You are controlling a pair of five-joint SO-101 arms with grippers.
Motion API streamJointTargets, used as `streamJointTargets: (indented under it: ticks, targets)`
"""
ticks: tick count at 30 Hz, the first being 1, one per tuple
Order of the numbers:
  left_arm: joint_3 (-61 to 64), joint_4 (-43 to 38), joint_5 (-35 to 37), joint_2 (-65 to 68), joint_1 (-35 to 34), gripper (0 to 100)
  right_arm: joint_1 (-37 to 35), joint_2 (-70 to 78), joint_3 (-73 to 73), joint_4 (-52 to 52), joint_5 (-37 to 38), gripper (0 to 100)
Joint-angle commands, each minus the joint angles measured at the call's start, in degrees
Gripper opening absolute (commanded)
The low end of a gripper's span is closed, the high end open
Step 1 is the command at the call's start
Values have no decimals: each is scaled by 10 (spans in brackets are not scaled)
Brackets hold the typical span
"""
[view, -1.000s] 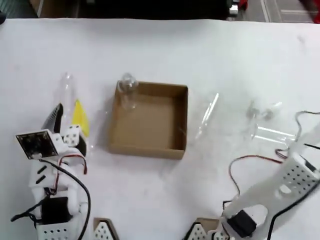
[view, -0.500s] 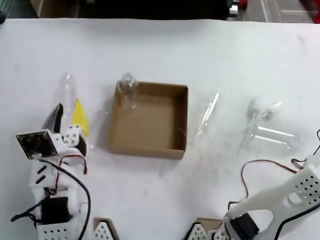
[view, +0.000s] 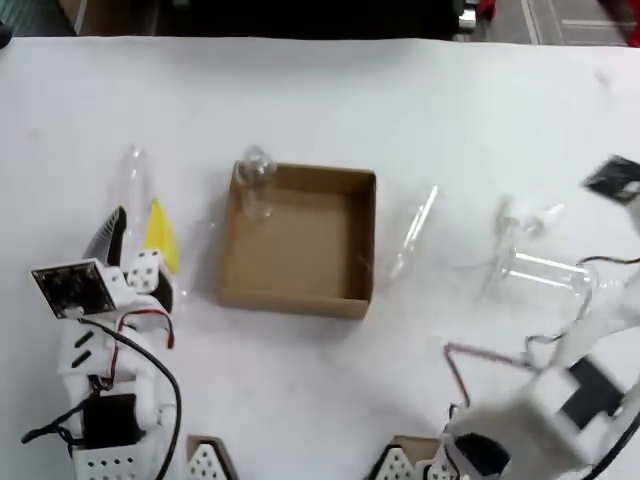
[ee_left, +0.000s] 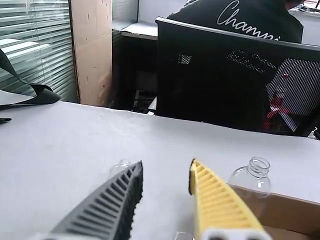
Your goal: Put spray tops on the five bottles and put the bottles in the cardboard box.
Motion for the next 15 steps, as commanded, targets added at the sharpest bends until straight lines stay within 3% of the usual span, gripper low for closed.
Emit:
streamJointTargets:
  ticks: [1,6,10,15]
  targets:
    - [-8,-17,-4,-4,7,150,-16,-138,143,-89,63,230]
    - [-9,-17,-4,-4,7,150,13,-219,353,-318,170,230]
    - [-10,-17,-4,-4,7,150,15,-236,455,-457,150,233]
    - [-9,-17,-4,-4,7,150,-8,-236,465,-468,94,233]
